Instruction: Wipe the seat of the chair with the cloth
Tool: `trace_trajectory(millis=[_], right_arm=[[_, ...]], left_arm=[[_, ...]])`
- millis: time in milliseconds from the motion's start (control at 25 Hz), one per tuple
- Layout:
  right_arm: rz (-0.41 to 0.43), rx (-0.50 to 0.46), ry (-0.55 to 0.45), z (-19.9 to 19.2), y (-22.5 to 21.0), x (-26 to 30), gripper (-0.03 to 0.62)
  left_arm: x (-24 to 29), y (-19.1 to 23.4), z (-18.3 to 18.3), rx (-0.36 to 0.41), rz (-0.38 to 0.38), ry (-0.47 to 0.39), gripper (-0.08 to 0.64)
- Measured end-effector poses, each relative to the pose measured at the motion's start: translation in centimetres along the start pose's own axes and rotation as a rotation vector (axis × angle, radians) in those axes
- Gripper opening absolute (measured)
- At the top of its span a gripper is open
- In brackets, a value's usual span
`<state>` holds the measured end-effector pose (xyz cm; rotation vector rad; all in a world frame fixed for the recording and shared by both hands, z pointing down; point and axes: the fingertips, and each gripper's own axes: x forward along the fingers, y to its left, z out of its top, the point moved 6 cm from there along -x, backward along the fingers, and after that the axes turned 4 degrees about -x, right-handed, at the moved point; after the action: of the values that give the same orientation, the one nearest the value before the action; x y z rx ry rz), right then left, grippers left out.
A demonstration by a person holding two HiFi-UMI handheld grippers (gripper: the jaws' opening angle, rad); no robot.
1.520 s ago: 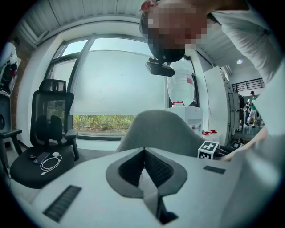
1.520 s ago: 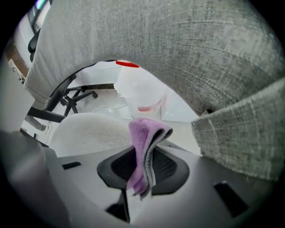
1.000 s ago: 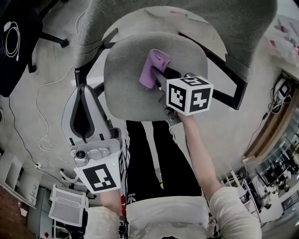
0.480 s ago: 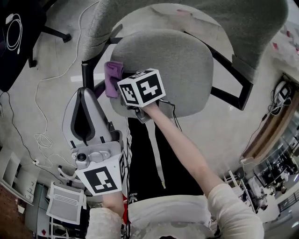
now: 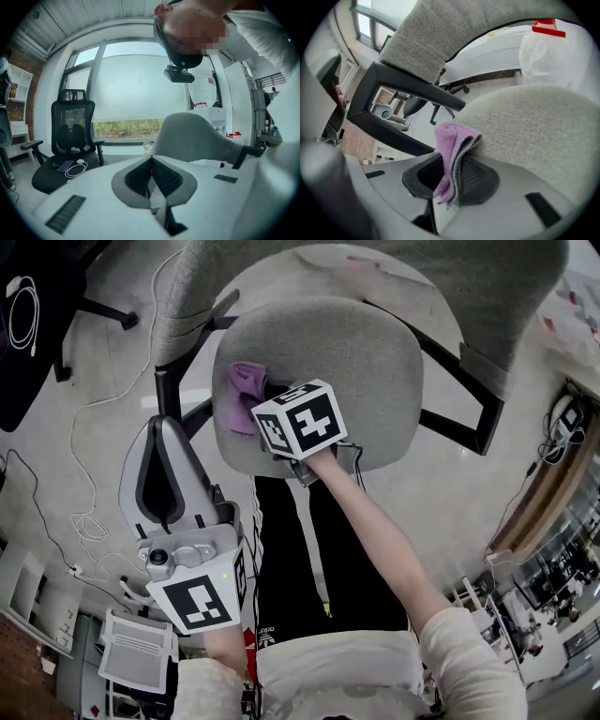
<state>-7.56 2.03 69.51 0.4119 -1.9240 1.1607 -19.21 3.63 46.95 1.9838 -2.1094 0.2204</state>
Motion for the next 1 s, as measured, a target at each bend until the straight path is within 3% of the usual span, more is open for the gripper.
trace_trajectory(millis=[440,1000], right_arm=[[-0.258,0.058,0.015,-4.8,-10.0,-9.6,0.092],[-0.674,0.092,0.117,-10.2,-17.9,-18.9,0.091]], left_arm=[[0.7,-1.5,-0.4,0.016,-0.052,0.017,0.012],[2.1,-4.1,0.1,0.041,-0.123,0.029,0.012]])
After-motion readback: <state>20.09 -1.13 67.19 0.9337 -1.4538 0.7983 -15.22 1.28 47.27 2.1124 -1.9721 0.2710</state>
